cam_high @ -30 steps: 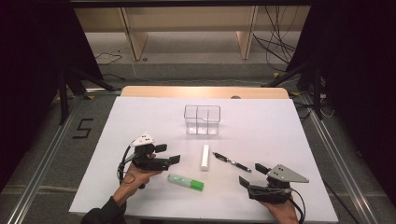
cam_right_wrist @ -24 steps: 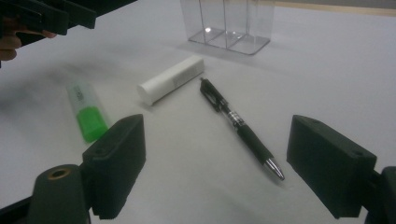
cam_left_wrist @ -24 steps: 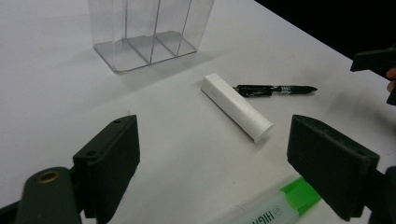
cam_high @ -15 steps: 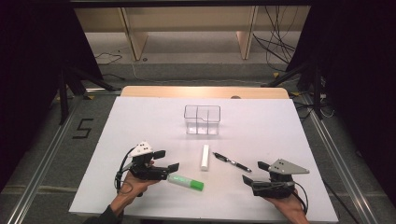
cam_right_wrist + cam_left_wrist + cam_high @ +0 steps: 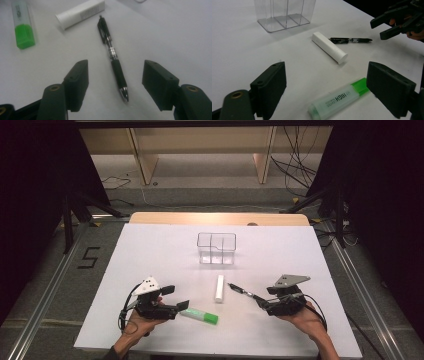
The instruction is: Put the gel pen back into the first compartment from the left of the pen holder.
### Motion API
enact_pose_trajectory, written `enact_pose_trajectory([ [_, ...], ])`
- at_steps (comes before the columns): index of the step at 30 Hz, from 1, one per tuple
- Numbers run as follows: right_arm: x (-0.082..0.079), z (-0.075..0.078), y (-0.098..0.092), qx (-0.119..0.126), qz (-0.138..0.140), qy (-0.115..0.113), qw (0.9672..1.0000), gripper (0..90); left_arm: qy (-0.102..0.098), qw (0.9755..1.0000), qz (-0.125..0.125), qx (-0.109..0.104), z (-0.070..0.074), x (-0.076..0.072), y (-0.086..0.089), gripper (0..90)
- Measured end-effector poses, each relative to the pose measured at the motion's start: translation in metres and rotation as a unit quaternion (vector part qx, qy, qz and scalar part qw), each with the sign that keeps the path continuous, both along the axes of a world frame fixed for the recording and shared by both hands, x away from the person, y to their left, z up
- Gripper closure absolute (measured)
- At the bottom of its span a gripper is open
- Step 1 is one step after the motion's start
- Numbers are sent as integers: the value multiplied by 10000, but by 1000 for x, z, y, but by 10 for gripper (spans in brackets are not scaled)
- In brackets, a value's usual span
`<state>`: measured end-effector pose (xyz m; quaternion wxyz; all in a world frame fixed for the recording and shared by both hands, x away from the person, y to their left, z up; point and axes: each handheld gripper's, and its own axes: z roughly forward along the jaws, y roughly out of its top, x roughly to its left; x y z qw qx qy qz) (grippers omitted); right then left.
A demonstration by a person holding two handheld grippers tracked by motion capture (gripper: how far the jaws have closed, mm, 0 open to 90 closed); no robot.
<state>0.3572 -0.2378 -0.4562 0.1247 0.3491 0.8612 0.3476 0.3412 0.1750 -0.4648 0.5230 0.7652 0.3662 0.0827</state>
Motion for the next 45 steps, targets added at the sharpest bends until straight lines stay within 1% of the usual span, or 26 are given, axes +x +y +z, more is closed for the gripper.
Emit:
enact_pose_trajectory([
  [1,2,-1,1,-77,52,7,10000,426,-11,10000,13,-2,0,0,0,164],
  [6,9,-4,7,-295,65,110,9995,512,-90,9999,-37,26,1,-3,0,163],
  [8,12,-5,9,-349,78,134,9993,541,-105,9999,-57,18,0,-5,-1,163],
  [10,16,-6,10,-406,85,152,9990,568,-126,9999,-87,68,0,-6,-2,162],
  [14,21,-6,13,-525,155,190,9983,609,-119,9998,-121,87,-1,-8,-2,161],
  [17,23,-7,16,-662,269,209,9972,637,-106,9997,-164,118,-2,-8,-3,160],
  [19,24,-8,18,-745,277,266,9965,651,-113,9997,-170,149,-2,-8,-4,161],
  [20,25,-9,18,-786,326,261,9960,654,-119,9997,-171,150,-2,-8,-4,161],
  [22,26,-11,19,-790,302,309,9959,665,-100,9998,-140,127,-2,-8,-4,161],
  [23,27,-11,20,-828,350,327,9954,674,-104,9998,-133,135,-2,-7,-4,161],
  [26,28,-15,22,-926,369,367,9943,715,-98,9997,-130,171,-3,-7,-4,161],
  [29,29,-15,22,-911,409,412,9942,737,-102,9997,-130,184,-4,-6,-4,161],
  [31,30,-15,23,-941,441,448,9936,750,-100,9997,-127,190,-4,-5,-5,161],
  [33,31,-14,24,-953,408,543,9931,760,-101,9996,-148,215,-4,-6,-5,161],
  [38,36,-11,28,-1095,432,767,9901,783,-126,9995,-121,254,-4,-6,-4,161],
  [43,36,-10,31,-1194,434,765,9889,793,-134,9995,-128,251,-4,-6,-4,161],
  [45,34,-9,32,-1234,359,744,9889,796,-140,9995,-128,256,-3,-7,-4,161],
])
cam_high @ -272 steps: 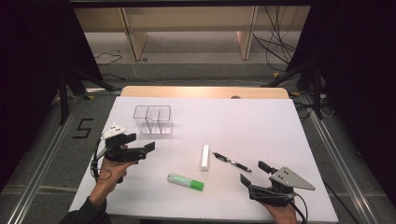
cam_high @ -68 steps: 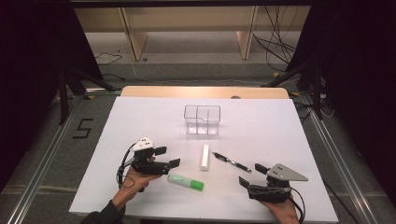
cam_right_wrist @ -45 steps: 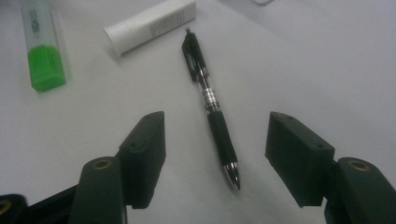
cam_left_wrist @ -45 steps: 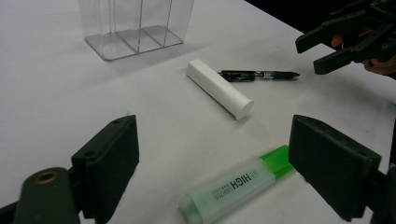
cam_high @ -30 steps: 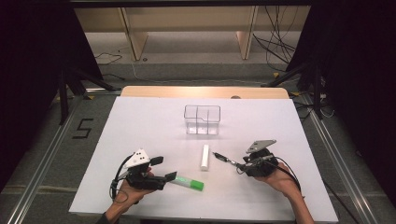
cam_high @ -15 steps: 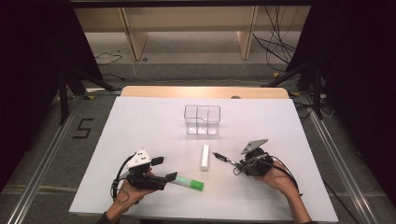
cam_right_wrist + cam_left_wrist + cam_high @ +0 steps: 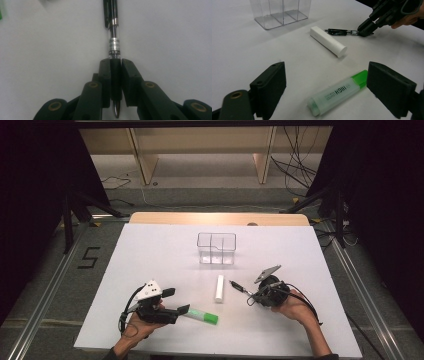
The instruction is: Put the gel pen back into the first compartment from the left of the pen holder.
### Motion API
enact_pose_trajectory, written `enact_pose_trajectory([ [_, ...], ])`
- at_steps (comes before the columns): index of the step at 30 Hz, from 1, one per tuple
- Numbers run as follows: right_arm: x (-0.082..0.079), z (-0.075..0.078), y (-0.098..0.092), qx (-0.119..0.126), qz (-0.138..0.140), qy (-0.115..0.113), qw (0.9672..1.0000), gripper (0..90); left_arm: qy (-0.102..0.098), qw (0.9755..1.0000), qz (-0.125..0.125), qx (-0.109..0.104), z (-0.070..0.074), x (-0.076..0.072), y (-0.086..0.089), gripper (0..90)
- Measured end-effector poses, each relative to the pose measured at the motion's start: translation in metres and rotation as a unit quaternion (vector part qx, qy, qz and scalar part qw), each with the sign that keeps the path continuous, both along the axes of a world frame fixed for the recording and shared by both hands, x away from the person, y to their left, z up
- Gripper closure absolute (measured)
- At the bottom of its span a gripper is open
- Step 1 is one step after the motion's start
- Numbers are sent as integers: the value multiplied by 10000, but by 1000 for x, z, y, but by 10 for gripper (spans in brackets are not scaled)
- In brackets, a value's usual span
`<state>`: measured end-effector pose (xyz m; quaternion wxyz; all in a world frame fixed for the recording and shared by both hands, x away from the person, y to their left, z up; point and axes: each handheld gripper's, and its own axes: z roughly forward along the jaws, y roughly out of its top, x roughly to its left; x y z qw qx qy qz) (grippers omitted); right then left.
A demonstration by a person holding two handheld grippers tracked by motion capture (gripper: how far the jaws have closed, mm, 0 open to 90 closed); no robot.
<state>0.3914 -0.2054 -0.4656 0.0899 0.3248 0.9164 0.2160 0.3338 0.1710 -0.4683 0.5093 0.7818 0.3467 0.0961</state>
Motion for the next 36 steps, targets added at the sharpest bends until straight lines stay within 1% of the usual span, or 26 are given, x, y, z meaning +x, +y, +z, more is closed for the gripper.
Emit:
enact_pose_trajectory([
  [1,-1,0,1,-26,-9,-42,10000,797,-20,10000,2,11,0,-1,0,161],
  [3,-2,1,1,-47,13,-43,10000,799,-21,10000,-2,21,0,0,-1,161],
  [5,-3,2,1,12,47,-38,10000,800,-24,10000,-4,23,0,0,-1,161],
  [7,-5,5,0,69,30,-106,9999,800,-37,10000,-7,17,1,-1,-1,161],
  [13,-9,19,-7,243,-29,-432,9988,801,-32,10000,-1,46,0,0,-1,161],
  [16,-15,25,-5,307,38,-612,9976,801,-20,10000,7,58,0,0,0,161],
  [18,-22,30,-2,296,123,-773,9965,801,-12,10000,4,49,1,0,0,161],
  [19,-26,34,0,294,164,-815,9961,801,-10,10000,0,49,0,0,0,161],
  [22,-34,41,6,274,291,-1064,9935,802,-8,10000,3,67,0,0,1,161],
  [23,-40,47,12,227,402,-1259,9910,802,-6,10000,6,62,0,0,1,161],
  [24,-40,47,12,227,402,-1259,9910,802,1,10000,10,54,0,0,1,161],
  [25,-46,51,18,162,505,-1423,9884,802,1,10000,12,49,0,0,1,161],
  [26,-49,52,21,122,627,-1533,9861,802,-2,10000,15,53,0,1,2,161],
  [27,-49,52,21,122,627,-1533,9861,802,2,10000,23,44,0,1,1,161],
  [28,-53,53,23,108,771,-1641,9834,802,2,10000,22,50,0,1,2,161],
  [29,-56,54,26,91,854,-1744,9809,802,4,10000,22,44,0,1,2,161],
  [30,-59,54,29,33,961,-1869,9777,802,19,10000,15,40,0,2,2,161],
  [33,-68,53,37,-51,1177,-2183,9687,802,49,10000,9,21,0,3,3,161],
  [34,-70,52,39,-129,1252,-2320,9645,802,62,10000,5,5,0,3,4,161],
  [36,-74,50,43,-232,1340,-2530,9579,802,88,10000,-5,2,0,3,4,161],
])
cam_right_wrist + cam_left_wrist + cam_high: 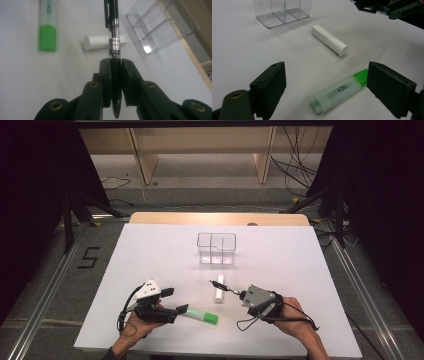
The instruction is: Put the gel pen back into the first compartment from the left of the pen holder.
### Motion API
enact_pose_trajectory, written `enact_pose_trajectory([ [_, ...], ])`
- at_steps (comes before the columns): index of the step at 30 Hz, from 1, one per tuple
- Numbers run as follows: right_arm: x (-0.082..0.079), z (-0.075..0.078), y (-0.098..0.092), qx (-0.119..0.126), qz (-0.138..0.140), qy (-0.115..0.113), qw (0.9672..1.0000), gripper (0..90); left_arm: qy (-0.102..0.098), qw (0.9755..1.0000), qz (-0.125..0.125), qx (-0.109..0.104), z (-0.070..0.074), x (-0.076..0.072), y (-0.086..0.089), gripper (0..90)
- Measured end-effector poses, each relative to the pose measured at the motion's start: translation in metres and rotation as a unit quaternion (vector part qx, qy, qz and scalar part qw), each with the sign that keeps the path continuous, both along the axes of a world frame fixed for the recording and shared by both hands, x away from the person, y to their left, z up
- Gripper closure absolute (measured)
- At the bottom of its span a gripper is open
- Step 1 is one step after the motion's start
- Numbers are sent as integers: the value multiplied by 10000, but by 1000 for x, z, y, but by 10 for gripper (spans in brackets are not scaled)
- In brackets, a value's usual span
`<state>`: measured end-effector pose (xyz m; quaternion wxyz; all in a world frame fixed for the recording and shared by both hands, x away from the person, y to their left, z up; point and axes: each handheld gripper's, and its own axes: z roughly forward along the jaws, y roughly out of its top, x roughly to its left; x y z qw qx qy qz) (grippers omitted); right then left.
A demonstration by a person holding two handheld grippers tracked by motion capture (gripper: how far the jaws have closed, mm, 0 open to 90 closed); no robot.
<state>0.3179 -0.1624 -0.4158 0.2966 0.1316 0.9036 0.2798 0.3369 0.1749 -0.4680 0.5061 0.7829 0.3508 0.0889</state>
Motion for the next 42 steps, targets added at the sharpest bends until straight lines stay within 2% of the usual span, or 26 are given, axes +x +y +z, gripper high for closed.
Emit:
enact_pose_trajectory([
  [3,-5,-4,4,-94,116,-338,9993,801,12,10000,-18,18,0,1,0,161],
  [6,-10,-7,7,-251,232,-647,9973,802,36,10000,0,-13,1,2,1,161],
  [8,-14,-8,10,-311,271,-825,9957,802,91,9999,-13,-57,3,4,2,161],
  [10,-18,-10,11,-475,320,-1030,9930,802,67,10000,-46,-5,7,5,1,161],
  [11,-20,-11,12,-603,397,-1146,9908,802,60,10000,-66,4,9,5,1,161],
  [15,-25,-16,16,-828,560,-1552,9828,802,52,9997,-195,122,25,8,-4,161],
  [18,-29,-18,20,-893,606,-1784,9780,802,65,9985,-403,366,36,11,-13,161],
  [20,-32,-20,23,-1026,679,-1999,9721,802,24,9971,-527,554,44,15,-21,161],
  [21,-34,-22,25,-1125,743,-2134,9676,802,51,9964,-602,589,48,16,-25,162],
  [22,-36,-24,27,-1133,742,-2166,9668,802,60,9952,-708,678,51,18,-29,163],
  [23,-37,-25,28,-1250,837,-2323,9609,802,92,9939,-809,742,54,19,-34,165],
  [26,-41,-31,33,-1457,963,-2612,9494,802,157,9882,-1124,1033,60,22,-49,170],
  [27,-43,-33,34,-1503,989,-2673,9467,802,154,9864,-1204,1107,61,23,-55,176],
  [29,-44,-35,35,-1662,1154,-2911,9351,802,180,9820,-1397,1263,62,24,-64,192],
  [32,-47,-40,38,-1903,1313,-3114,9217,802,217,9747,-1629,1515,63,24,-76,200],
  [34,-49,-42,39,-2019,1363,-3163,9169,802,243,9696,-1767,1674,63,25,-82,206],
  [36,-51,-42,39,-2126,1445,-3219,9112,802,262,9668,-1846,1750,63,27,-87,212],
  [38,-52,-43,40,-2162,1509,-3277,9072,802,302,9636,-1928,1826,62,28,-92,226],
  [42,-54,-44,42,-2269,1637,-3373,8989,802,353,9539,-2151,2064,62,30,-101,266],
])
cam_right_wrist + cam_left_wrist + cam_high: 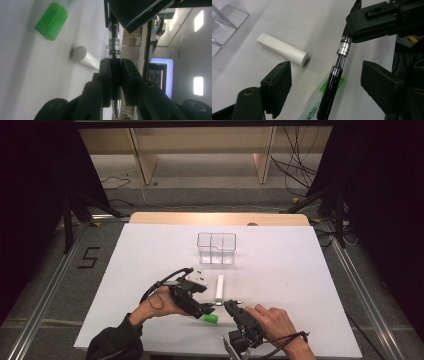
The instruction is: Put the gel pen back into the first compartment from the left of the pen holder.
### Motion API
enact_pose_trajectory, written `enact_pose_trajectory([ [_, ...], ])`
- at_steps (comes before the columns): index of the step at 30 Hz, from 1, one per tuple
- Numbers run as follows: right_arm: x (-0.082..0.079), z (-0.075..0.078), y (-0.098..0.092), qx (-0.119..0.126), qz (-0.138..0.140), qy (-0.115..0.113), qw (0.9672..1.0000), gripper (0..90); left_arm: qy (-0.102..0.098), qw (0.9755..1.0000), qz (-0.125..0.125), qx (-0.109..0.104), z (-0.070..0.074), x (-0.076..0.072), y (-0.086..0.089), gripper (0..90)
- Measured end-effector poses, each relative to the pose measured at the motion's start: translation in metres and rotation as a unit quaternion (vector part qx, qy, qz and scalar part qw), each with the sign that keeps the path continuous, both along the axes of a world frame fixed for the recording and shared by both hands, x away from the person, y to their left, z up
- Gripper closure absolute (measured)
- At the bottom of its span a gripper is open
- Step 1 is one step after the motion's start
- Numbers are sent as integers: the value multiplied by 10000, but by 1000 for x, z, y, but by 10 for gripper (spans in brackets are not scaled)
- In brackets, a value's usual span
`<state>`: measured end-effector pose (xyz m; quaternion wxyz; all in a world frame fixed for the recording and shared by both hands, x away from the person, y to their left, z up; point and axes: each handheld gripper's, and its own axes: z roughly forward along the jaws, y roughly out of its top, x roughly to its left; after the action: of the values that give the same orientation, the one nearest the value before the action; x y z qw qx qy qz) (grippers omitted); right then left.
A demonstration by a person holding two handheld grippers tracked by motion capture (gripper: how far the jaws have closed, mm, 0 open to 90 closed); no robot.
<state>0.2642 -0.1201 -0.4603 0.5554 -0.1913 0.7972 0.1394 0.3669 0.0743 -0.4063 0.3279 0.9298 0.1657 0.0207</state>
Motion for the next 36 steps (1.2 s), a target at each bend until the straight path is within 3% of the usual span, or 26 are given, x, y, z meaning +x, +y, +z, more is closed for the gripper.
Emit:
enact_pose_trajectory([
  [12,-2,-4,3,-158,145,-40,9998,801,124,9975,-591,376,-1,0,-19,482],
  [19,-2,-6,3,-216,174,-34,9996,801,211,9955,-750,531,0,3,-25,595],
  [36,-4,-8,4,-267,242,-42,9993,801,417,9889,-1080,934,-6,8,-39,752],
])
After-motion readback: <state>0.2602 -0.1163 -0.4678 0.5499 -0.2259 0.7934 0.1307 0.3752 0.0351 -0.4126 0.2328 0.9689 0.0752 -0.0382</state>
